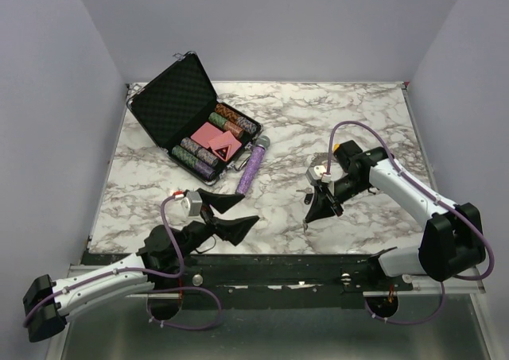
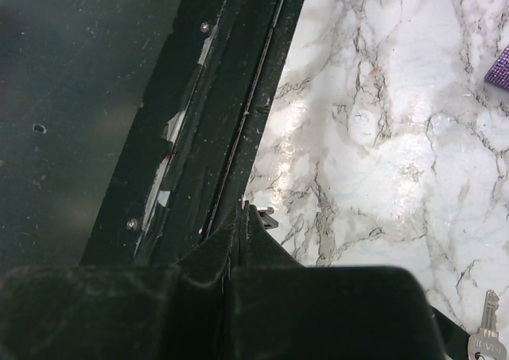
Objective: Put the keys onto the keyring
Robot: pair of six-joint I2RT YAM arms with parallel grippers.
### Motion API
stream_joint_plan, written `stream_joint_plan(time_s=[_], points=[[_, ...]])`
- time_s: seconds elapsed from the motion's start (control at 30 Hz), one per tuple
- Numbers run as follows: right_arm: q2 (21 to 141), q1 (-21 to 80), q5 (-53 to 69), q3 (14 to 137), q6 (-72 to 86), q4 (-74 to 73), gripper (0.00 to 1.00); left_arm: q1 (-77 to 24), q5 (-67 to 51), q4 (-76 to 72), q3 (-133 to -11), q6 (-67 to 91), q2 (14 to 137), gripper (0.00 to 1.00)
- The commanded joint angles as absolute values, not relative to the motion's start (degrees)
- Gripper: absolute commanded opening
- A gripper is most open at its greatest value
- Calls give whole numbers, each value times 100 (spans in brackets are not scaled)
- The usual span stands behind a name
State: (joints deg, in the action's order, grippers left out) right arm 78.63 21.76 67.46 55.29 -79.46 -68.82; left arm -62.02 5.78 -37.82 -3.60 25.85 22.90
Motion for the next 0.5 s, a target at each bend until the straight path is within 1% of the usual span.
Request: stream_joint_plan(time_s=[0.0, 0.23, 0.47], points=[[7893, 2206, 6979, 5467, -7910, -6803, 1, -6231, 642, -3683, 44, 2584, 2197, 99], [7893, 2197, 6961, 5458, -7866, -6759, 1, -6231, 563, -3577, 26, 2522, 2215, 99], [7919, 2197, 6952, 5440, -7849, -6732, 1, -6231, 738, -3481, 26, 2663, 2346, 99]])
